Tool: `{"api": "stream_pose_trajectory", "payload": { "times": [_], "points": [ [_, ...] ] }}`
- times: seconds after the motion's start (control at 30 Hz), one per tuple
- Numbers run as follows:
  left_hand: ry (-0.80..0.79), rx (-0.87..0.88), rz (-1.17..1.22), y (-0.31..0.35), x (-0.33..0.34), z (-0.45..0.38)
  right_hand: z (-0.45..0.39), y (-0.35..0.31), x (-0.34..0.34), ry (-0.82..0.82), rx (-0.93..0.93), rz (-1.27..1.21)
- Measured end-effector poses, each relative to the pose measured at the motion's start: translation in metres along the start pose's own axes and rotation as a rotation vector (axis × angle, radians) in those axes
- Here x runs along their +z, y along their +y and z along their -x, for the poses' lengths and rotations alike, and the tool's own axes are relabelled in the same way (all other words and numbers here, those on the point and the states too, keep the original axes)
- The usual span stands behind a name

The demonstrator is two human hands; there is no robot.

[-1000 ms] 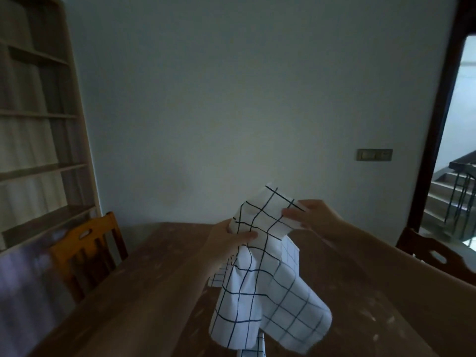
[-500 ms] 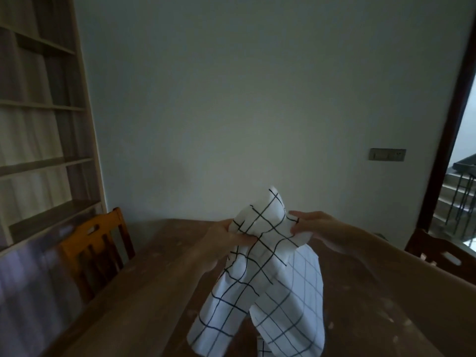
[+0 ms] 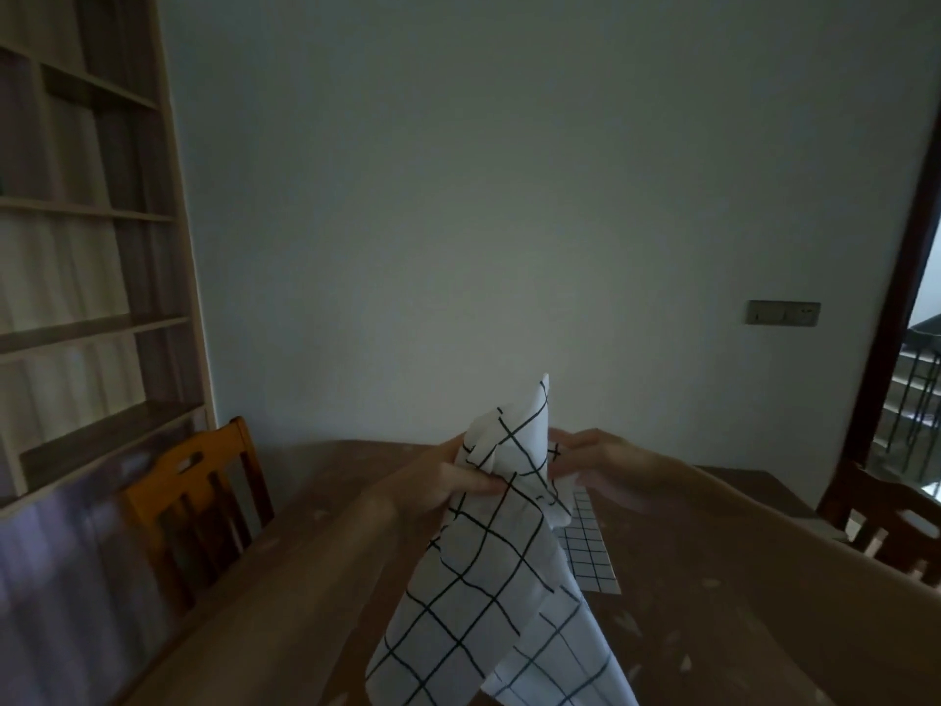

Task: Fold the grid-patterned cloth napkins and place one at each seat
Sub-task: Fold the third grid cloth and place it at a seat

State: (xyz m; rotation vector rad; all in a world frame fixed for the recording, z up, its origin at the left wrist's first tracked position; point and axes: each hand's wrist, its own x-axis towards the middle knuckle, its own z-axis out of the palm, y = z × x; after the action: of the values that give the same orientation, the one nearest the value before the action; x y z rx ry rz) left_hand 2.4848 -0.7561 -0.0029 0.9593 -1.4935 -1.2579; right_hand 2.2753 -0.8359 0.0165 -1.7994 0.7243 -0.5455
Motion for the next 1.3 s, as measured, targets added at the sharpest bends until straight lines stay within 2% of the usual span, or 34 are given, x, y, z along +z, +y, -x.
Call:
{"api": "stream_pose_trajectory", "payload": {
  "times": [0.07, 0.2, 0.3, 0.37, 0.53, 0.67, 0.83, 0.93, 1.03, 1.13, 1.3],
  "points": [
    [-0.007, -0.041, 0.049, 0.002, -0.005, 0.000, -0.008, -0.007, 0.004, 0.026, -0.039, -0.016],
    [0.075, -0.058, 0.044, 0.000, -0.017, 0.002, -0.020, -0.011, 0.010, 0.016, -0.025, 0.010],
    [0.143, -0.086, 0.013, -0.002, -0.023, 0.008, -0.028, -0.009, 0.007, 0.246, -0.019, 0.173],
    [0.176, -0.114, -0.044, -0.002, -0.026, 0.014, -0.030, -0.011, 0.002, 0.330, -0.015, 0.322],
    [0.279, -0.160, 0.018, 0.001, -0.031, 0.016, -0.024, -0.032, 0.001, 0.256, -0.026, 0.548],
    [0.253, -0.052, -0.067, 0.005, -0.026, 0.010, -0.023, -0.041, 0.002, 0.244, -0.018, 0.597],
    [0.456, 0.023, 0.052, -0.003, -0.045, 0.007, -0.006, -0.042, -0.013, 0.219, 0.006, 0.604],
    [0.507, 0.038, 0.028, -0.004, -0.054, 0.006, 0.003, -0.036, -0.025, 0.257, 0.009, 0.580],
    [0.479, 0.049, -0.032, 0.000, -0.052, 0.008, 0.007, -0.039, -0.027, 0.296, -0.020, 0.573],
    [0.399, -0.029, -0.077, 0.006, -0.044, 0.008, 0.007, -0.047, -0.027, 0.300, -0.043, 0.604],
    [0.447, 0.038, -0.046, 0.007, -0.044, 0.002, 0.013, -0.054, -0.034, 0.235, 0.008, 0.656]
  ]
}}
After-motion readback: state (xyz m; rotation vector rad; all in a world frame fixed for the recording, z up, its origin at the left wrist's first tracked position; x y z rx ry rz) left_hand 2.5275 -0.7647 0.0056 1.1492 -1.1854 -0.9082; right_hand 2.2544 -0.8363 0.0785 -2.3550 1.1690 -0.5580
